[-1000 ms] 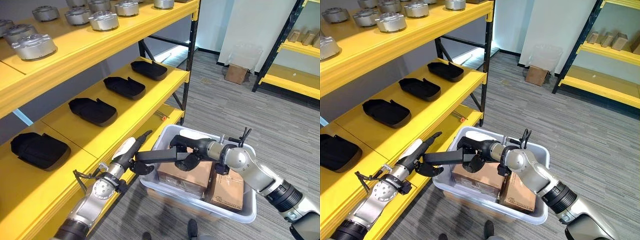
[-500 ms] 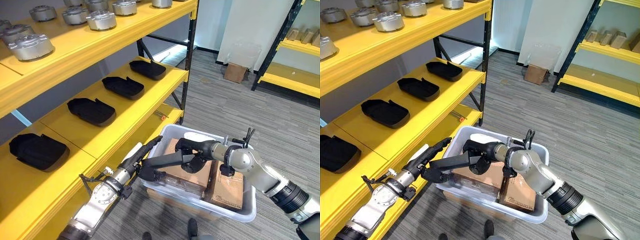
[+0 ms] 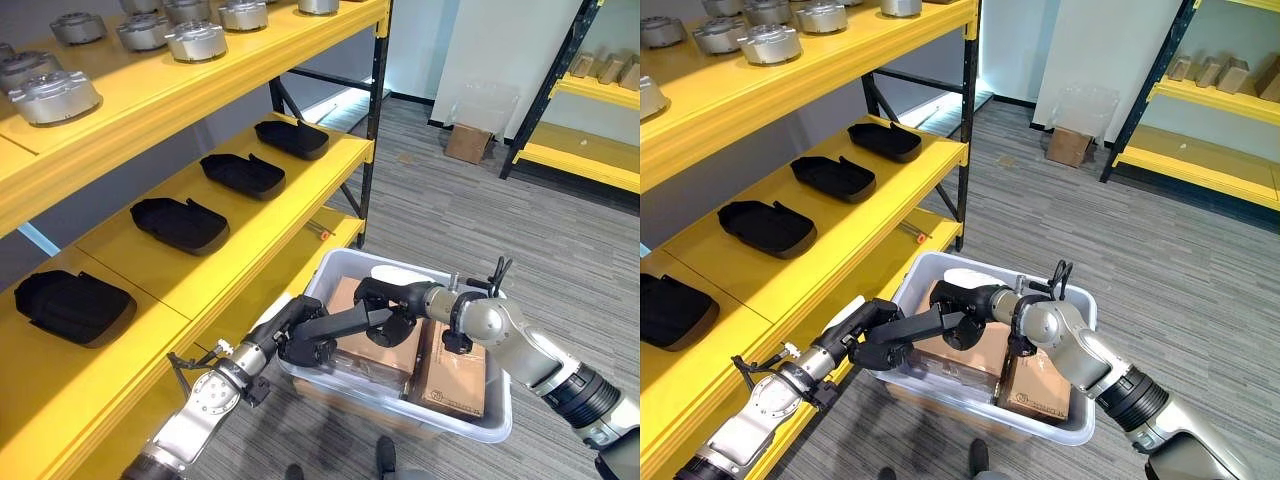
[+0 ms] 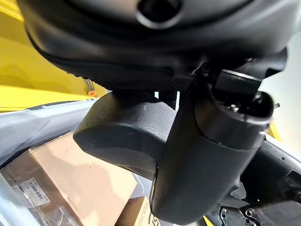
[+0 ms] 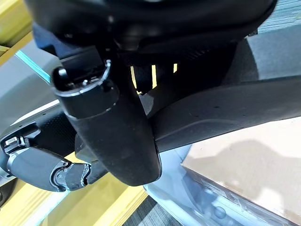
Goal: Move parts from the plastic box to the shelf.
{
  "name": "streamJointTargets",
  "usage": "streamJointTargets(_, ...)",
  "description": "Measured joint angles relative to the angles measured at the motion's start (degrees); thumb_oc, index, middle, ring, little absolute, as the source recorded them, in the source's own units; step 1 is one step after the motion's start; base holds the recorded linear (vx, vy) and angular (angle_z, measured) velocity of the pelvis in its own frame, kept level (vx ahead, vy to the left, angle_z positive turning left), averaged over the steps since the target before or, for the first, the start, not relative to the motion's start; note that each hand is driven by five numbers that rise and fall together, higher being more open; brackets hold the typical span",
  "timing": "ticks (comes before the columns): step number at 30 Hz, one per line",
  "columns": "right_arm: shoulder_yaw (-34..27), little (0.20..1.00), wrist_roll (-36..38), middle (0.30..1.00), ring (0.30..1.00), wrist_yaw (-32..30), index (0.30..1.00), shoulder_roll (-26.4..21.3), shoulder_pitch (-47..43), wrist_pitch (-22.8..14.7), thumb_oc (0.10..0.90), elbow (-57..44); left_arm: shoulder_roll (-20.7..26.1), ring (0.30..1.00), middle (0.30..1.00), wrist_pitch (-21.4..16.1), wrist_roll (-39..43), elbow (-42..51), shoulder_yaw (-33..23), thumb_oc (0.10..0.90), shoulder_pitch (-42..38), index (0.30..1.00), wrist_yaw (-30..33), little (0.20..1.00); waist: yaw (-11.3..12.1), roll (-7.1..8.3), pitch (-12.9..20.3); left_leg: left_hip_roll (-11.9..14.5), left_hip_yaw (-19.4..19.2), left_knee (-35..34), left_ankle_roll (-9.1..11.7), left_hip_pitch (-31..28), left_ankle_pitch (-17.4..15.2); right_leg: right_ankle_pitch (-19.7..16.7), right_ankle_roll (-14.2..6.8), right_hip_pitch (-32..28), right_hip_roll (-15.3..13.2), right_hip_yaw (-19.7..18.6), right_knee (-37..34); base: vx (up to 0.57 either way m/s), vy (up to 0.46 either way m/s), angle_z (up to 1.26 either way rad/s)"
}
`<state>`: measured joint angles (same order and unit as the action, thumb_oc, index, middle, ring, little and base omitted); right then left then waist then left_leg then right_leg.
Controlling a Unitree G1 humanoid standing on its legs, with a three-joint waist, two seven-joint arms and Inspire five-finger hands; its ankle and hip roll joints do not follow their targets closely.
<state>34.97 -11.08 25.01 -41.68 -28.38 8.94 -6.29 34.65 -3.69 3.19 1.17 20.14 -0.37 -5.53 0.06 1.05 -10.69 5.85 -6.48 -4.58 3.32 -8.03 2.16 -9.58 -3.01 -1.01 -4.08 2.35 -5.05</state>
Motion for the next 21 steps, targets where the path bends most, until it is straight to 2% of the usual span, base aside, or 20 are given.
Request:
streamJointTargets(14, -0.02, 0.300, 0.00, 0.300, 0.300, -1.90, 0.300, 0.41, 0.00, 0.27, 0.400, 0.00, 0.00, 0.300, 0.300, 0.04, -2.43, 0.59, 0.02, 0.400, -0.56, 0.300, 1.78, 0.300, 0.05, 0.00, 0.00, -0.01, 0.02, 0.00, 0.02, -0.04, 0.02, -0.17, 0.21, -0.05, -0.01, 0.00, 0.00, 0.00, 0.000, 0.00)
streamJointTargets(17, -0.02, 0.300, 0.30, 0.300, 0.300, -1.83, 0.300, 0.51, 0.08, 0.78, 0.400, 0.00, 0.01, 0.300, 0.300, 1.11, -2.37, 1.18, -0.13, 0.400, -0.57, 0.300, 1.03, 0.300, 0.11, 0.00, 0.00, -0.01, 0.04, 0.00, 0.02, -0.04, 0.02, -0.17, 0.21, -0.06, 0.00, 0.02, 0.00, 0.00, 0.000, 0.00)
streamJointTargets(18, -0.01, 1.000, 1.19, 1.000, 1.000, -1.83, 1.000, 0.51, 0.20, 1.37, 0.900, 0.00, 0.03, 0.300, 0.300, 1.30, -2.25, 1.35, -0.14, 0.400, -0.58, 0.300, 0.60, 0.300, 0.11, -0.01, 0.00, -0.01, 0.05, 0.00, 0.02, -0.04, 0.01, -0.17, 0.21, -0.07, -0.01, 0.03, 0.00, 0.00, 0.000, 0.00)
streamJointTargets(21, 0.02, 1.000, 3.61, 1.000, 1.000, -1.82, 1.000, 0.73, 0.41, 2.55, 0.900, 0.00, 0.10, 0.300, 0.300, 3.25, -1.16, 2.14, -0.10, 0.400, -0.58, 0.300, -0.35, 0.300, 0.10, -0.03, 0.01, -0.04, 0.07, 0.00, 0.01, -0.04, 0.01, -0.16, 0.19, -0.07, -0.05, 0.04, 0.00, 0.00, 0.000, 0.00)
